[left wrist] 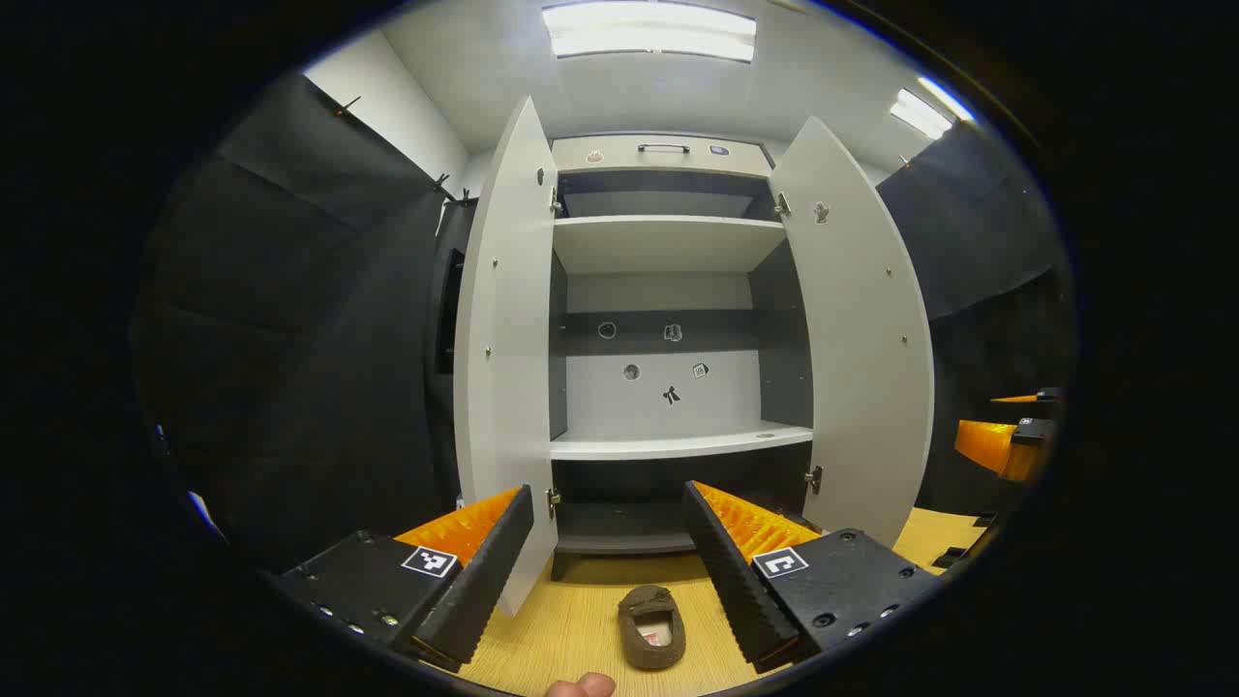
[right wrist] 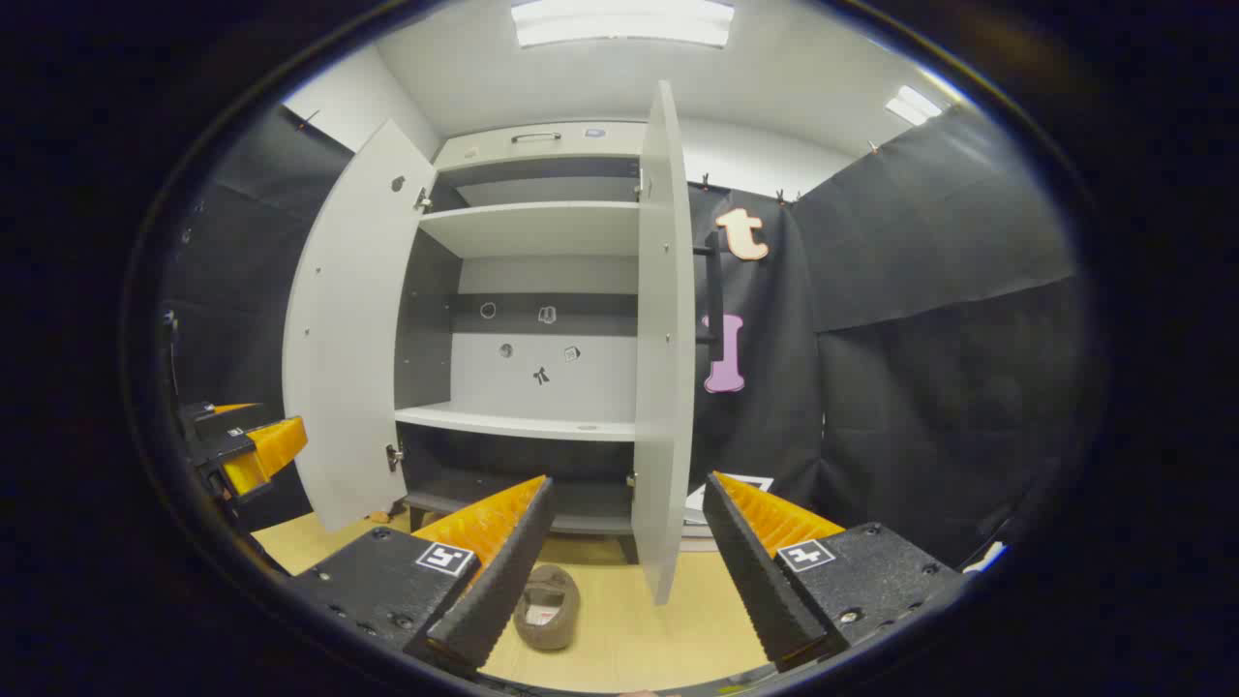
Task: Grab one shoe with the right hand and put it into the shoe cabinet, grab the other shoe with the left hand and put it into the shoe cabinet; then close the right door with the right hand and the left door with the left hand.
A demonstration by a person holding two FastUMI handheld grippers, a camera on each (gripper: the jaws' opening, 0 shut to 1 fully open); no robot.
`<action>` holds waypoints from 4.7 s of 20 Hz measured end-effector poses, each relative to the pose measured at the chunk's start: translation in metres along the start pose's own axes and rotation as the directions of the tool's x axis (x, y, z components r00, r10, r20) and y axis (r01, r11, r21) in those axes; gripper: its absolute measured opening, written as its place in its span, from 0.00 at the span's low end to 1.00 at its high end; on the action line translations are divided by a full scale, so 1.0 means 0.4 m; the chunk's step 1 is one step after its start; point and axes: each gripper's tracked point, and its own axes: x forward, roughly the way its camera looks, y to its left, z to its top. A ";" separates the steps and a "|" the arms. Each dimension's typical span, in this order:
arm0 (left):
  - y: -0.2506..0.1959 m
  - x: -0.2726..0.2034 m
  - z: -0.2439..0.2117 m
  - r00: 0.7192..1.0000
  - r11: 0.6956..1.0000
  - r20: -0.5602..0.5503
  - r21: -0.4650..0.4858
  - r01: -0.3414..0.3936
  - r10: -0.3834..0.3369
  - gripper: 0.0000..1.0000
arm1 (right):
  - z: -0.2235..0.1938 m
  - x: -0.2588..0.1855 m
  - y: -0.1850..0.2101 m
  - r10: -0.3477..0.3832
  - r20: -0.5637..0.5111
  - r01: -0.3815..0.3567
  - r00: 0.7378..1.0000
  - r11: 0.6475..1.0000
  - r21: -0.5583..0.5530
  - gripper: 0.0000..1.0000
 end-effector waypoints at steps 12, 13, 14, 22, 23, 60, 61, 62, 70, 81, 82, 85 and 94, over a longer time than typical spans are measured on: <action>-0.019 -0.004 0.015 0.999 1.000 0.020 0.008 0.029 -0.029 0.95 | 0.018 -0.010 0.011 -0.003 0.013 0.003 1.000 1.000 -0.012 0.99; -0.019 -0.002 0.015 0.999 1.000 0.020 0.007 0.029 -0.029 0.95 | 0.017 -0.010 0.014 0.000 0.013 0.000 1.000 1.000 -0.016 0.99; -0.018 -0.001 0.013 0.999 1.000 0.018 0.006 0.028 -0.028 0.95 | 0.018 -0.009 0.018 0.004 0.012 -0.003 1.000 1.000 -0.020 0.99; -0.001 -0.003 0.009 1.000 1.000 0.012 0.003 0.014 -0.014 0.95 | 0.006 0.025 0.104 0.093 -0.010 -0.094 0.996 0.995 -0.035 0.99; -0.001 -0.005 0.007 1.000 1.000 0.010 0.001 0.013 -0.013 0.95 | -0.001 0.035 0.119 0.111 -0.021 -0.111 0.994 0.993 -0.031 0.99; 0.071 -0.003 -0.055 0.998 0.999 -0.053 -0.040 -0.031 0.029 0.95 | -0.788 0.377 0.323 0.195 -0.566 -0.301 0.801 0.949 -0.099 0.06; 0.068 -0.004 -0.057 0.998 0.999 -0.055 -0.039 -0.028 0.026 0.95 | -0.760 0.366 0.329 0.209 -0.552 -0.308 0.807 0.947 -0.092 0.06; 0.065 -0.003 -0.057 0.998 0.999 -0.054 -0.037 -0.026 0.024 0.95 | -0.727 0.363 0.334 0.221 -0.529 -0.312 0.819 0.946 -0.088 0.06; 0.033 -0.006 -0.057 0.999 0.999 -0.049 -0.041 -0.001 -0.001 0.95 | -0.276 0.365 0.380 0.292 -0.265 -0.325 0.919 0.941 -0.092 0.06; 0.025 -0.023 -0.057 0.999 0.998 -0.046 -0.071 -0.002 -0.001 0.95 | 0.066 0.845 0.374 0.162 -0.261 -0.223 0.951 0.949 -0.221 0.06; 0.023 -0.025 -0.055 0.999 0.997 -0.044 -0.076 -0.001 -0.002 0.95 | 0.066 0.893 0.375 0.144 -0.272 -0.213 0.952 0.945 -0.247 0.06; 0.028 -0.026 -0.056 0.999 0.998 -0.043 -0.069 -0.009 0.006 0.95 | 0.035 0.998 0.385 0.096 -0.341 -0.208 0.935 0.928 -0.309 0.06; 0.062 -0.034 -0.077 0.997 0.998 -0.067 -0.042 -0.040 0.037 0.95 | -0.033 1.064 0.401 0.032 -0.444 -0.164 0.896 0.951 -0.262 0.18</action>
